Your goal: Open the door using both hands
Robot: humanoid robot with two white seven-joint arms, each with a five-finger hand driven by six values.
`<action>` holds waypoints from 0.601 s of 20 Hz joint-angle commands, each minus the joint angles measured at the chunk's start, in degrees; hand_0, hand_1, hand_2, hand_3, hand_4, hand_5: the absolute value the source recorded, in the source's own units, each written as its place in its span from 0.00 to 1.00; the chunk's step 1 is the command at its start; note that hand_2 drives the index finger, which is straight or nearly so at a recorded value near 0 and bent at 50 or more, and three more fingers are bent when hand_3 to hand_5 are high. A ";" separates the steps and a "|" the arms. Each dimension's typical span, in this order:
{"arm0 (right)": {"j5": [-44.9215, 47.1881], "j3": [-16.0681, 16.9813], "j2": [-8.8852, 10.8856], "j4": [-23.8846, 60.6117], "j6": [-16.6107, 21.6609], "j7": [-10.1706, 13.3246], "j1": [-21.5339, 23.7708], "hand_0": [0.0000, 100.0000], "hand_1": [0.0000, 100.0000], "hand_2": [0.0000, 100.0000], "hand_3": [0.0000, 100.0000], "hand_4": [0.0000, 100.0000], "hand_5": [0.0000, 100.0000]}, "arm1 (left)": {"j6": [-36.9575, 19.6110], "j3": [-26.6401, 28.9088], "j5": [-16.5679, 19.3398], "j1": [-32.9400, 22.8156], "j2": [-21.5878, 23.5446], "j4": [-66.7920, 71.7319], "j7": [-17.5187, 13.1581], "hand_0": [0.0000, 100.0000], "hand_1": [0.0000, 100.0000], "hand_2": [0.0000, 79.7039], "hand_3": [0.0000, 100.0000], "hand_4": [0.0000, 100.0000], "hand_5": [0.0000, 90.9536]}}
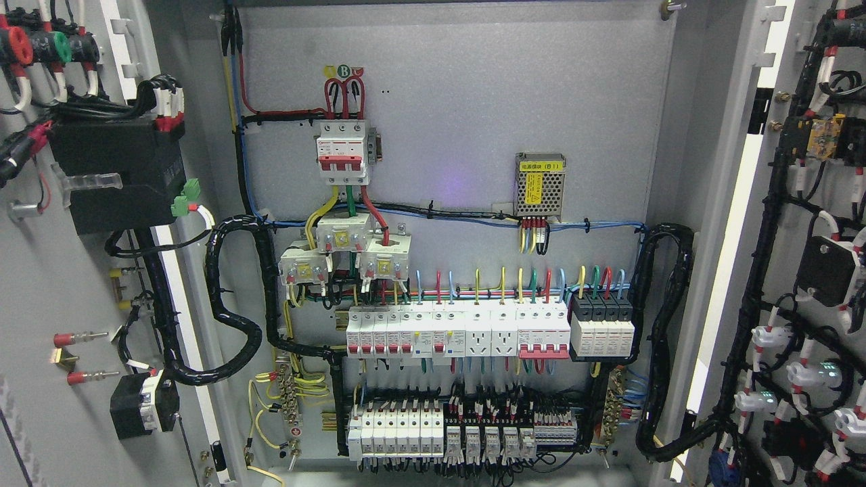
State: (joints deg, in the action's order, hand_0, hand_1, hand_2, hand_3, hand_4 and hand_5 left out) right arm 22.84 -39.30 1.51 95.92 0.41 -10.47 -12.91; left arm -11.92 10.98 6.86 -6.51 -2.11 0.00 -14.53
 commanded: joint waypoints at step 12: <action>-3.60 12.05 6.66 0.15 11.81 0.01 18.88 0.00 0.00 0.00 0.00 0.00 0.00 | -0.03 -0.09 -0.09 0.00 -0.09 -1.84 -0.06 0.00 0.00 0.00 0.00 0.04 0.00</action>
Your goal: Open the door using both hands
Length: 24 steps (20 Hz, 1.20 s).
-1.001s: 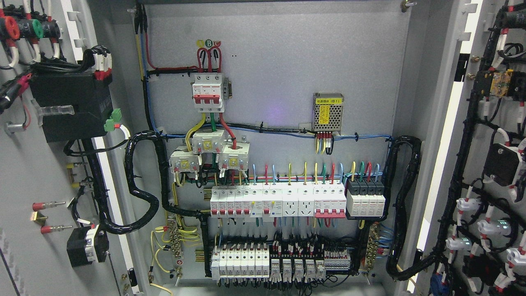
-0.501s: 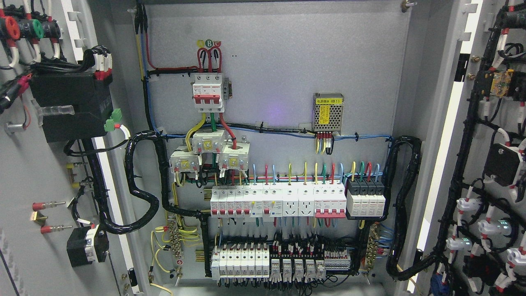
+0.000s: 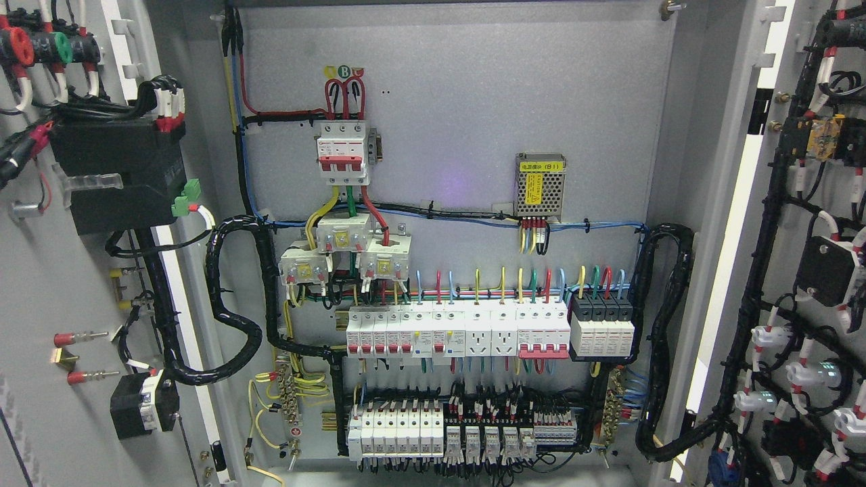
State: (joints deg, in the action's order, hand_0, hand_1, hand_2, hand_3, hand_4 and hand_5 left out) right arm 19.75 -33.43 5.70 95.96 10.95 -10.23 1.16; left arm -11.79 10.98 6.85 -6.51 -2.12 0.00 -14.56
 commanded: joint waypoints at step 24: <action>-0.41 19.10 9.85 1.69 21.47 -0.93 16.76 0.00 0.00 0.00 0.00 0.00 0.00 | -0.17 -23.99 -4.74 -30.49 10.12 -93.30 -0.11 0.00 0.00 0.00 0.00 0.04 0.00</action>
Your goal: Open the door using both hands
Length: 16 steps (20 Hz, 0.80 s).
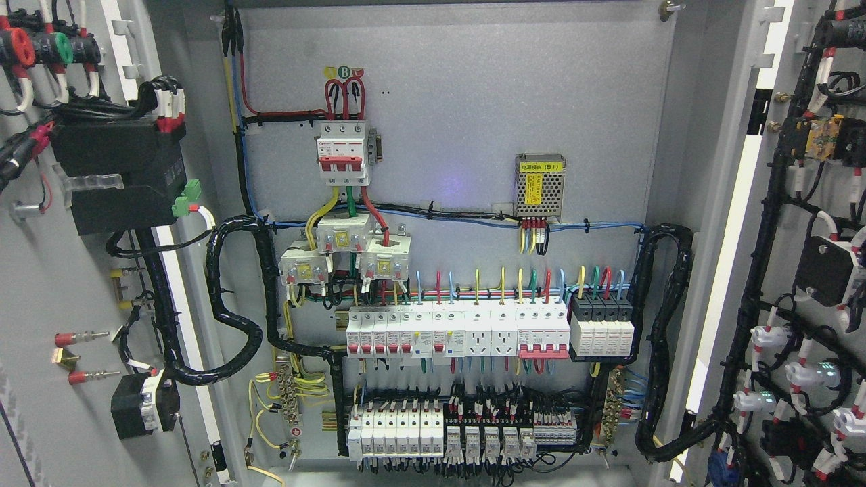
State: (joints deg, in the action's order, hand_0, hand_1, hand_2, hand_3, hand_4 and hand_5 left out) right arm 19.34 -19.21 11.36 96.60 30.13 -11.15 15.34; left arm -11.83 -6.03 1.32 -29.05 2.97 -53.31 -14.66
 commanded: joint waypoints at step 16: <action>-0.01 10.06 6.74 3.41 10.91 -0.01 9.71 0.00 0.00 0.00 0.00 0.00 0.00 | -16.11 -6.54 1.32 -14.28 8.89 -58.92 0.16 0.00 0.00 0.00 0.00 0.04 0.00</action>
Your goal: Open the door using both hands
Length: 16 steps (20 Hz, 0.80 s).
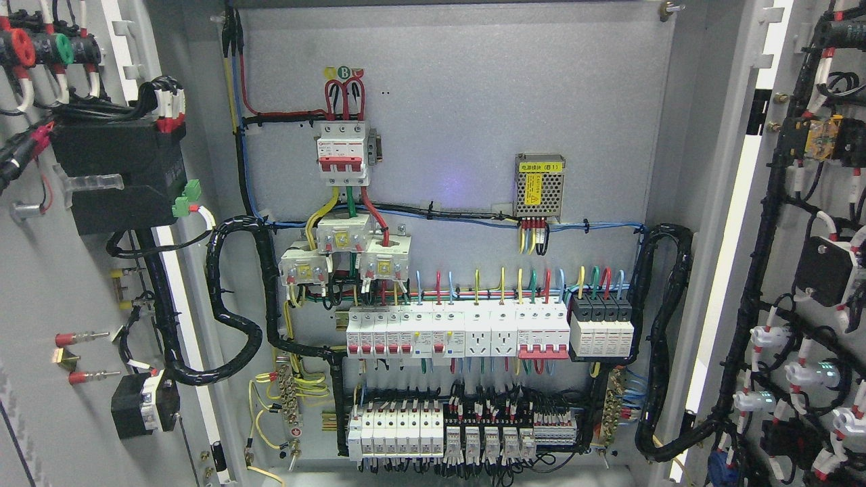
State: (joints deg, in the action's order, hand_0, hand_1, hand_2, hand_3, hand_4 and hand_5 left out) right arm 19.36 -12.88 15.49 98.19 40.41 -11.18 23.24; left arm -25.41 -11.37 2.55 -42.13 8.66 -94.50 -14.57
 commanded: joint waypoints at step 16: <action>0.06 6.63 3.22 11.66 3.97 0.10 3.48 0.00 0.00 0.00 0.00 0.00 0.00 | -13.00 7.93 -5.53 3.89 2.85 -20.37 0.07 0.00 0.00 0.00 0.00 0.04 0.00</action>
State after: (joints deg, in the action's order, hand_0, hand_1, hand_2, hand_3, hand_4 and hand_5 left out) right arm 19.42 -8.78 17.89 103.86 43.87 -11.46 26.35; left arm -37.93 -8.53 0.60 -40.72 11.11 -109.40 -14.52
